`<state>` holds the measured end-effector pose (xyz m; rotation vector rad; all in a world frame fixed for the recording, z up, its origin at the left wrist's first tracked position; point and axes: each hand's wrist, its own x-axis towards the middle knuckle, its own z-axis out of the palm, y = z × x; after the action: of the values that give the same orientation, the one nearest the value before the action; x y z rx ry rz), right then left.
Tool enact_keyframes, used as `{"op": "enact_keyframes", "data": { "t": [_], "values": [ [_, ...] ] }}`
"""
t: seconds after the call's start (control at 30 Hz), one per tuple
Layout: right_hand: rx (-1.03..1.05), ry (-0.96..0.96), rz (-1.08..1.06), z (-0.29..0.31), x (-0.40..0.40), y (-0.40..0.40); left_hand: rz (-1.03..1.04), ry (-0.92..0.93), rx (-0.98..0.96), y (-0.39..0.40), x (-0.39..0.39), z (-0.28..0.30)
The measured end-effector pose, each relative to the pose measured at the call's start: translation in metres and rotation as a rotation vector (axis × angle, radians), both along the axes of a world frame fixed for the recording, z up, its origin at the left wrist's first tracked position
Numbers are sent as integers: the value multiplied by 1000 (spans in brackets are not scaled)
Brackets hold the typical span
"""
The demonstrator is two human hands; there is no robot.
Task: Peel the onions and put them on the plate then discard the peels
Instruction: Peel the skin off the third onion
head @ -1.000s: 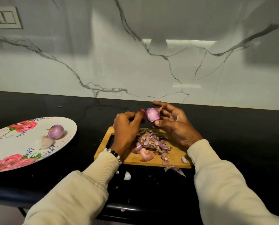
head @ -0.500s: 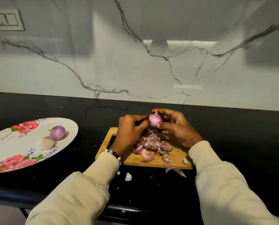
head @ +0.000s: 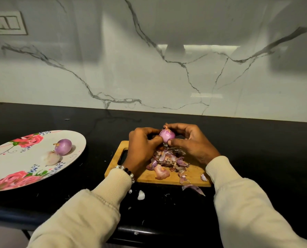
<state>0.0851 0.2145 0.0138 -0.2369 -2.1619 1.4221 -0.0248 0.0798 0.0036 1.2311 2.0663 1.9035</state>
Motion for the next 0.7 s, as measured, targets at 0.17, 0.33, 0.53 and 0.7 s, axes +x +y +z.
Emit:
{"op": "enact_keyframes", "data": {
  "t": [0.17,0.33,0.53,0.7],
  "values": [
    [-2,30,8,1,0,-4,39,-102,64,1,1,-1],
    [-42,60,18,1,-1,-4,28,-286,112,4,-2,0],
    [-171,153,71,-1,-2,-3,-4,-500,195,2,-4,4],
    [-216,176,62,0,-1,2,4,-404,175,2,-4,5]
  ]
}}
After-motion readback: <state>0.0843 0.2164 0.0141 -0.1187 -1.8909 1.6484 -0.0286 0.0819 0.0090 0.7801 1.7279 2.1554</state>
